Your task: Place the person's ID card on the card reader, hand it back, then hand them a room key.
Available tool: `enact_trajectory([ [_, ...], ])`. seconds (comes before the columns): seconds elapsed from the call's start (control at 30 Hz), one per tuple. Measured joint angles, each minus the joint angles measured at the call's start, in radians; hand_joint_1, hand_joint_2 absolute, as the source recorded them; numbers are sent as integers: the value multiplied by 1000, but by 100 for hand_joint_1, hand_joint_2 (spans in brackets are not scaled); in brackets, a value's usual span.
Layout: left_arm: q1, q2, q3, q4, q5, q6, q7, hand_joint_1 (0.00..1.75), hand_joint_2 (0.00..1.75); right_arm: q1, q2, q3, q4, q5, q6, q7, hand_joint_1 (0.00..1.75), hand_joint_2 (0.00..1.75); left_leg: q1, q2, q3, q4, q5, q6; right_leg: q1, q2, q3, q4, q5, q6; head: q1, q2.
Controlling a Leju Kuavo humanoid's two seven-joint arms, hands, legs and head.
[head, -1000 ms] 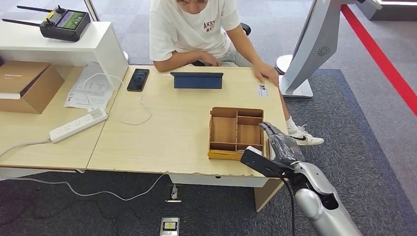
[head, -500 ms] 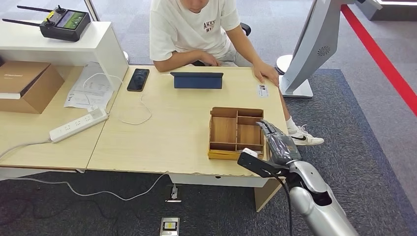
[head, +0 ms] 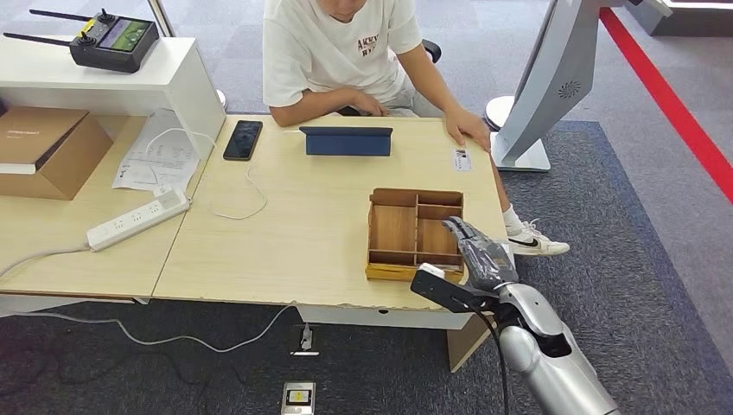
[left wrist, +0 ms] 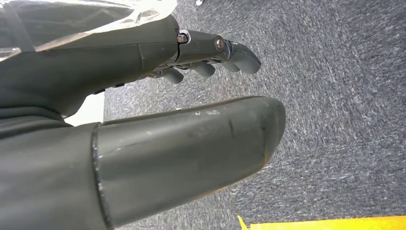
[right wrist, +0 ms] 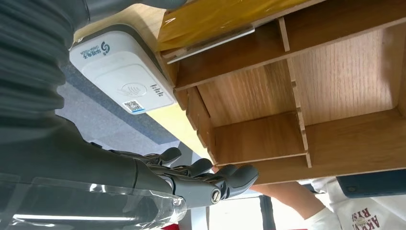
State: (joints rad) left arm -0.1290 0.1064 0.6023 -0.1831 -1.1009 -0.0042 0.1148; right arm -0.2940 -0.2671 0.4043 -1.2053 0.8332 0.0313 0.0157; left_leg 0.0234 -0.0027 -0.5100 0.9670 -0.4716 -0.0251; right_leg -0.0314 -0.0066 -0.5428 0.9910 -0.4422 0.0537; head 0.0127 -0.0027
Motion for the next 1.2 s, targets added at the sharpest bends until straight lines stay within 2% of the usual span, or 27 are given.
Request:
enact_trajectory([
  [0.3,0,0,0,0,0,0,0,0,0,-1,3,4,8,-3,-7,-5,0,175,0,0,0,0,0,0,0,0,0,0,0,0,0,0],
  [0.47,1,0,0,0,-6,3,1,0,0,-21,33,38,57,13,-81,-35,0,175,0,0,0,0,0,0,0,0,0,0,0,0,0,0],
  [0.67,1,2,0,0,-19,3,-5,0,0,-29,40,50,97,-3,-128,-55,0,175,0,0,0,0,0,0,0,0,0,0,0,0,0,0],
  [1.2,1,5,0,0,-19,3,-14,0,0,-50,45,71,202,-19,-187,-87,0,175,0,0,0,0,0,0,0,0,0,0,0,0,0,0],
])
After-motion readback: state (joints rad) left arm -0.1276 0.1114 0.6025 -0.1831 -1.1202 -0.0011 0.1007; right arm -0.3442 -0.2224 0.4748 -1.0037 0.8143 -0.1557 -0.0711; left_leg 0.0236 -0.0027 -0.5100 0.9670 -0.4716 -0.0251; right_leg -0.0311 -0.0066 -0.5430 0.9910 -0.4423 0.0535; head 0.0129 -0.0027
